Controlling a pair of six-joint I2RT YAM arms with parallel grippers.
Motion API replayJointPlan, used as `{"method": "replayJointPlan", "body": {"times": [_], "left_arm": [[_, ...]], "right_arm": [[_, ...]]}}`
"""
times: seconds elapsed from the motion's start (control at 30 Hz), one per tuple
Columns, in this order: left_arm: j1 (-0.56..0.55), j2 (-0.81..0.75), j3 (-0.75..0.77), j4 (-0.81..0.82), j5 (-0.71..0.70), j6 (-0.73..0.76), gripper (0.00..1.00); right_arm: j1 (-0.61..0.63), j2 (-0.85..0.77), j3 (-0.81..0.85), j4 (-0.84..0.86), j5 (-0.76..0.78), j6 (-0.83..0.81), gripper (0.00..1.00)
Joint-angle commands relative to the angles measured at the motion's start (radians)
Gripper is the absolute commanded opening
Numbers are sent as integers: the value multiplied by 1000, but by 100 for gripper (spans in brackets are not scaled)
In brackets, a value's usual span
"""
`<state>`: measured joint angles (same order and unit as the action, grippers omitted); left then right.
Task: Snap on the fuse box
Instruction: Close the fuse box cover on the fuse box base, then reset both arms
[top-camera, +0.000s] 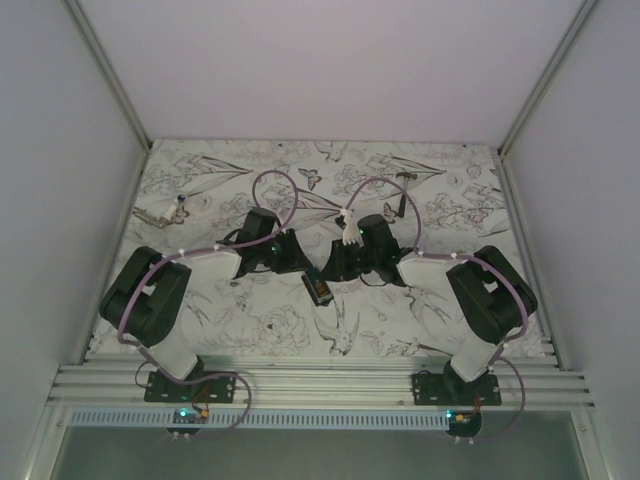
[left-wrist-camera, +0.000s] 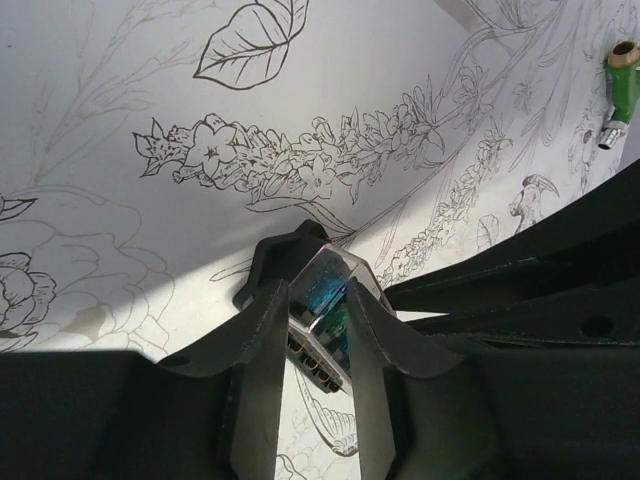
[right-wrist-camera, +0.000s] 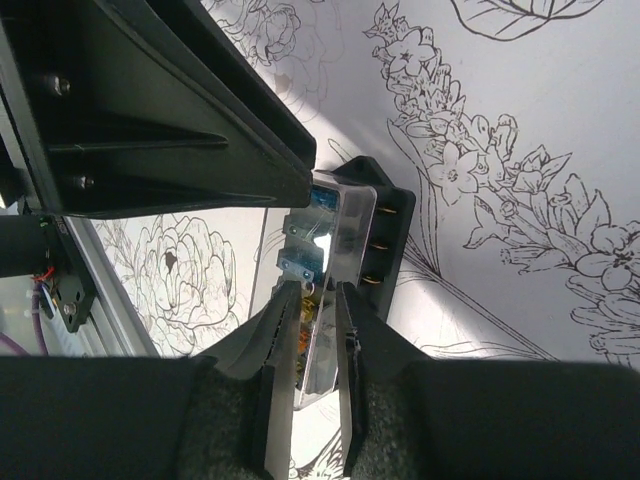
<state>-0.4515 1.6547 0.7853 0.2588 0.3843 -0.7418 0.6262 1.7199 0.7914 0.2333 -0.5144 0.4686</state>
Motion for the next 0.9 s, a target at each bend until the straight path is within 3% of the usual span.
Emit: {"method": "replayJointPlan", "body": {"times": [0.0, 0.17, 0.33, 0.6, 0.77, 0.87], "left_arm": [[-13, 64, -72, -93, -51, 1, 29], [-12, 42, -80, -93, -60, -7, 30], [-12, -58, -50, -107, -69, 3, 43], [15, -262, 21, -218, -205, 82, 72], [119, -420, -62, -250, -332, 133, 91], [203, -510, -127, -263, -419, 170, 99]], "right_arm": [[19, 49, -1, -72, 44, -32, 21], [23, 30, -5, -68, 63, -35, 20], [22, -66, 24, -85, 138, -62, 29], [-61, -326, 5, -194, 427, -173, 62], [-209, -513, -105, -184, 671, -234, 86], [-292, -591, -184, -106, 767, -269, 91]]}}
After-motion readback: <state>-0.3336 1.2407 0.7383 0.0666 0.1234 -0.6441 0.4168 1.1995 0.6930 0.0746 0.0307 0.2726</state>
